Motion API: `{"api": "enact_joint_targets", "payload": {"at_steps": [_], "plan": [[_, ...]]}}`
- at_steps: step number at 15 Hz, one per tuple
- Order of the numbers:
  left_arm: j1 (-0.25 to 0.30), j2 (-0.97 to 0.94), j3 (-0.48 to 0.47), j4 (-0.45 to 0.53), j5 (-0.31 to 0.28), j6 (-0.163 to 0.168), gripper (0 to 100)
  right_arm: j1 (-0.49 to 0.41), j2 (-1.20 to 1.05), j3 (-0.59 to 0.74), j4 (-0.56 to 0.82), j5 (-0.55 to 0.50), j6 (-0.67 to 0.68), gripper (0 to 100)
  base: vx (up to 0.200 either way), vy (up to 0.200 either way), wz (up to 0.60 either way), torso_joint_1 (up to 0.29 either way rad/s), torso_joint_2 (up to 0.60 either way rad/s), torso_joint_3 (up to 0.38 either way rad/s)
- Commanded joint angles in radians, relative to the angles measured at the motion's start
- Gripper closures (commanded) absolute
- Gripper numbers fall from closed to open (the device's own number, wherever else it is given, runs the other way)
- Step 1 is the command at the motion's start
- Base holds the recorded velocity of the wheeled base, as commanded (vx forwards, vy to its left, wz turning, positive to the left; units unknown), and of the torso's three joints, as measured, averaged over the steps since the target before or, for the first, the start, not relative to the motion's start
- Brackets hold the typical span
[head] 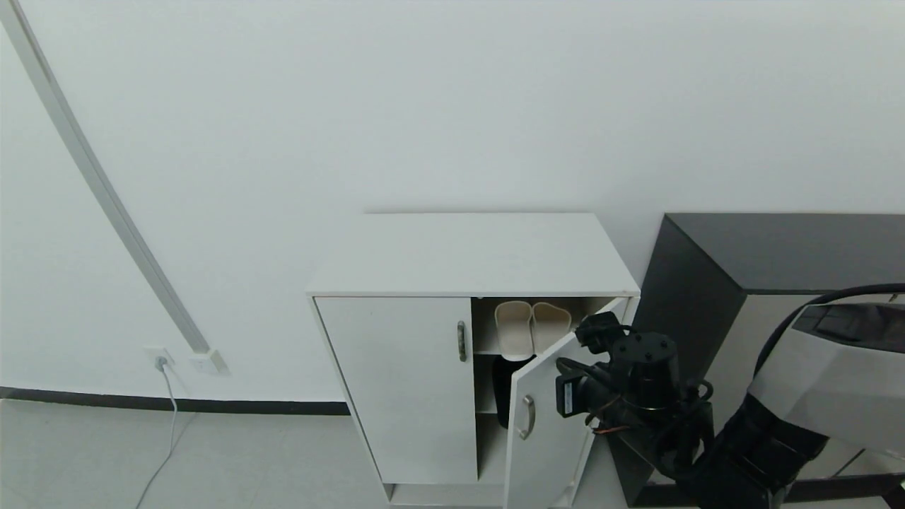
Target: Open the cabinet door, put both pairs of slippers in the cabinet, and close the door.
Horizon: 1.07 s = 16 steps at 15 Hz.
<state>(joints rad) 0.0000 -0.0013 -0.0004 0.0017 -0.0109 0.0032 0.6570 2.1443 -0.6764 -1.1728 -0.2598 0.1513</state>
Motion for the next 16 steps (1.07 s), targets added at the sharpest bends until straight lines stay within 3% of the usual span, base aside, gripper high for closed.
{"api": "enact_joint_targets", "payload": {"at_steps": [1,10,16], "plan": [[0.0,0.001,0.0,0.0,0.0,0.001,100,-0.016,0.046,-0.068,0.013,0.002,-0.015,100,0.0,0.0,0.0,0.0,0.0,0.0],[0.0,0.001,0.0,0.0,0.0,0.003,100,-0.086,0.171,-0.321,0.113,0.004,-0.021,100,0.0,0.0,0.0,0.0,0.0,0.0],[0.0,0.001,0.0,0.0,0.0,0.001,100,-0.111,0.2,-0.399,0.147,0.005,-0.044,100,0.0,0.0,0.0,0.0,0.0,0.0]]}}
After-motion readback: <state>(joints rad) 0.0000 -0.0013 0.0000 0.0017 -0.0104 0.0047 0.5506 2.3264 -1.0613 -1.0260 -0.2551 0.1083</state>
